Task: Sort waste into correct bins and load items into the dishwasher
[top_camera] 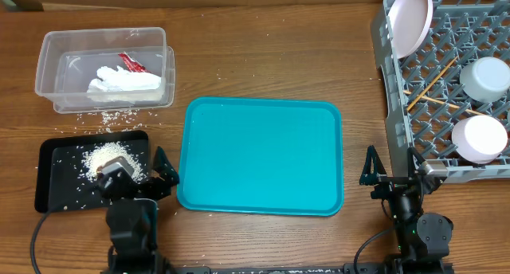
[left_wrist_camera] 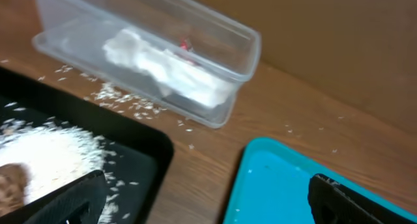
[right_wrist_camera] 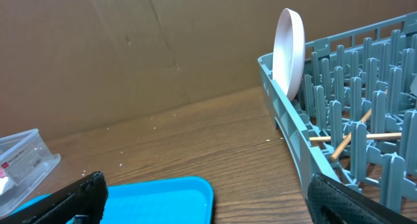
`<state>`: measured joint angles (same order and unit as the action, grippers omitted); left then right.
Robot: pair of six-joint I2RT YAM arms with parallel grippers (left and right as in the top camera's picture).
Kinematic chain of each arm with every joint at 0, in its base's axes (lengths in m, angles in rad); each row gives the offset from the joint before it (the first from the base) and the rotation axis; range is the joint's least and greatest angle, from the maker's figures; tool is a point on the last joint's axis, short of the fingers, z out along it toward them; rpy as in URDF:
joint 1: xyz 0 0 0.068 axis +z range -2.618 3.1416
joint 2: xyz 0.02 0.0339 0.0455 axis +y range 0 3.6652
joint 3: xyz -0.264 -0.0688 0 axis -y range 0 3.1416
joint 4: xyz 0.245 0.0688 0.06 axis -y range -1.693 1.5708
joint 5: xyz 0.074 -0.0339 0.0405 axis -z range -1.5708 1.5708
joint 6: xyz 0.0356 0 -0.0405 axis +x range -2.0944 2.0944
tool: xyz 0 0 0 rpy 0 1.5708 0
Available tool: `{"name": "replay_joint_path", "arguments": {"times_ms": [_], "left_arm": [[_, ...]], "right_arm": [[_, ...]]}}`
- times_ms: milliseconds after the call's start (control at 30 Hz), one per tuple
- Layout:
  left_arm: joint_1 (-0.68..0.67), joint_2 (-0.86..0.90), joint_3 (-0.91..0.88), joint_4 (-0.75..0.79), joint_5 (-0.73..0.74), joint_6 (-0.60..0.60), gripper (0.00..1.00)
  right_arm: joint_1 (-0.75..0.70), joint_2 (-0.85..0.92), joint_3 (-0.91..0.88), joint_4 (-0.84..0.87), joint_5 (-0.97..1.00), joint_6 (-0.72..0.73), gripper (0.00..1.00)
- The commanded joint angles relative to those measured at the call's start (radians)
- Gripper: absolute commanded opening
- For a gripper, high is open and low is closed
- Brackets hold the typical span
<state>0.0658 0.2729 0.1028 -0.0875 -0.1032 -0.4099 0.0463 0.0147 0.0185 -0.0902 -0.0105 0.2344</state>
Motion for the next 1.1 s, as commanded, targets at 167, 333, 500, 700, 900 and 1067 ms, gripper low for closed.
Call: {"name": "replay_joint_path", "arguments": {"times_ms": [167,333,500,700,900,1067], "left_arm": [[-0.095,-0.156,-0.098,0.037,0.01,0.146,1.0],[-0.098,-0.255,-0.098,0.016,0.027,0.236,1.0],[-0.098,-0.27,-0.098,0.015,0.026,0.303,1.0],[-0.098,-0.27,-0.098,0.015,0.026,0.303,1.0],[-0.098,-0.219,-0.098,0.014,0.026,0.405,1.0],[-0.098,-0.115,-0.098,0.016,0.047,0.403,1.0]], "right_arm": [[0.003,-0.012,-0.01,0.006,0.01,-0.006,1.0],[0.003,-0.012,-0.01,0.006,0.01,-0.006,1.0],[0.003,-0.012,-0.01,0.006,0.01,-0.006,1.0],[0.003,-0.012,-0.01,0.006,0.01,-0.006,1.0],[0.003,-0.012,-0.01,0.006,0.01,-0.006,1.0],[0.003,-0.012,-0.01,0.006,0.01,-0.006,1.0]]}}
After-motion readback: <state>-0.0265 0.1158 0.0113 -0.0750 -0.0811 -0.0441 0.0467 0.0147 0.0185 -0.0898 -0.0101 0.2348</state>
